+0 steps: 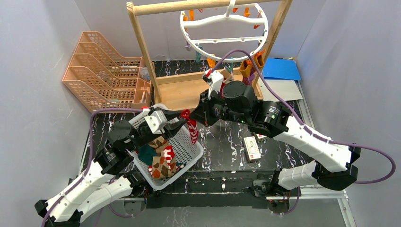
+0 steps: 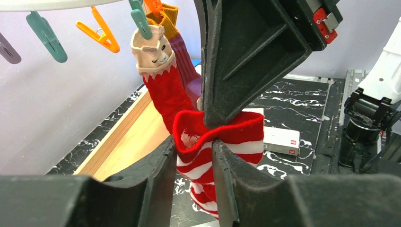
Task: Clip the socks to the hanger
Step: Pick up the sock from the bin.
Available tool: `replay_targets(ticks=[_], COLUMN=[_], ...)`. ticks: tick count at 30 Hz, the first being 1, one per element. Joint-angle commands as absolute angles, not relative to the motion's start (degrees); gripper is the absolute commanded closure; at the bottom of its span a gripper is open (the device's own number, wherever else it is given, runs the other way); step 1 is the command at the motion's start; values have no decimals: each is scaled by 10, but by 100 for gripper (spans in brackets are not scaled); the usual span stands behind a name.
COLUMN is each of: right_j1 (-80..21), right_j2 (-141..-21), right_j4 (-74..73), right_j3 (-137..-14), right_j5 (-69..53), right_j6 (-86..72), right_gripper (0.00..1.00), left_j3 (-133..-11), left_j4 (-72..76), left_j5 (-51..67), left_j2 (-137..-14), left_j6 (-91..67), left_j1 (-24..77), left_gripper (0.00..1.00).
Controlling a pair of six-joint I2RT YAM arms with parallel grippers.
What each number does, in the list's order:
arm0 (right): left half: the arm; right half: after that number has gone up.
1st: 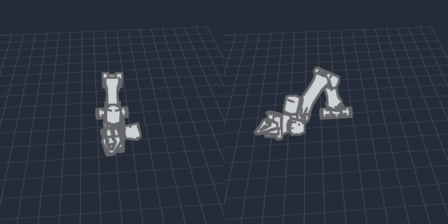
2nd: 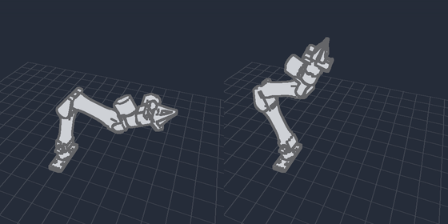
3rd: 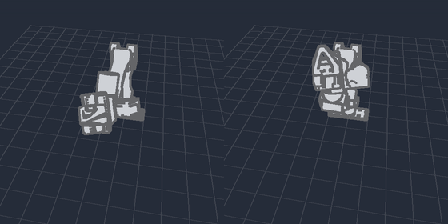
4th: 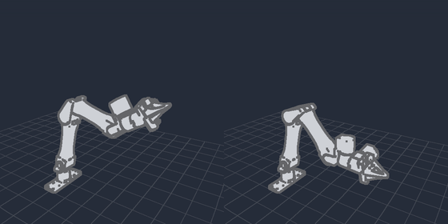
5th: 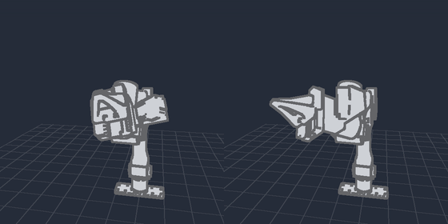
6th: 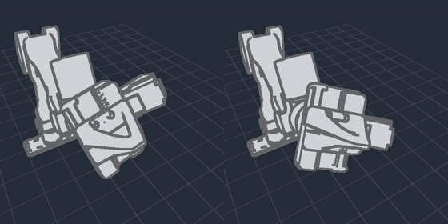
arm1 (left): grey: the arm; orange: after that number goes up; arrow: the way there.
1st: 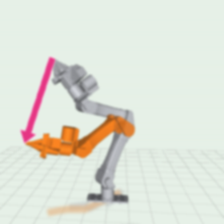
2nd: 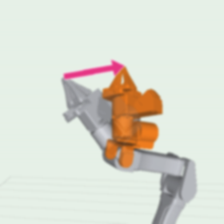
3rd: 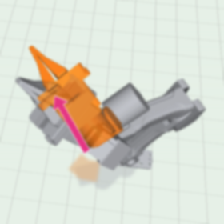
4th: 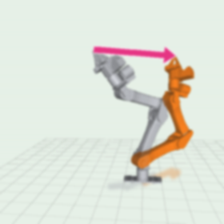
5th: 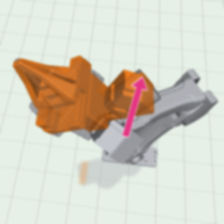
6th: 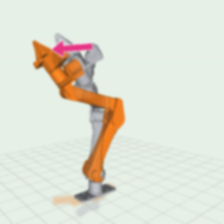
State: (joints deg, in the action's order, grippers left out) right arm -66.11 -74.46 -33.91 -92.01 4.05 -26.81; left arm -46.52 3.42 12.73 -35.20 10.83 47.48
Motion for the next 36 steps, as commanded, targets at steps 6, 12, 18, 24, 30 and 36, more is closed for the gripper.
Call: replay_targets(ticks=[6,12,18,24,30,36], right_j1=[-660,-660,-660,-660,-660,-659], right_j2=[-729,-736,-718,-703,-683,-703], right_j4=[-308,-377,-355,-370,-348,-290], right_j3=[-919,-943,-929,-954,-979,-1012], right_j5=[48,173,153,167,237,368], right_j6=[-262,-279,-271,-239,-186,-109], right_gripper=[99,99,96,46,39,39], left_j3=[-473,-469,-471,-471,-488,-498], left_j4=[49,41,41,45,57,123], left_j5=[130,114,109,82,45,-10], left_j2=[-347,-338,-353,-369,-382,-419], left_j6=[111,116,119,133,158,166], left_j1=[476,477,477,477,477,476], left_gripper=[84,97,100,100,100,100])
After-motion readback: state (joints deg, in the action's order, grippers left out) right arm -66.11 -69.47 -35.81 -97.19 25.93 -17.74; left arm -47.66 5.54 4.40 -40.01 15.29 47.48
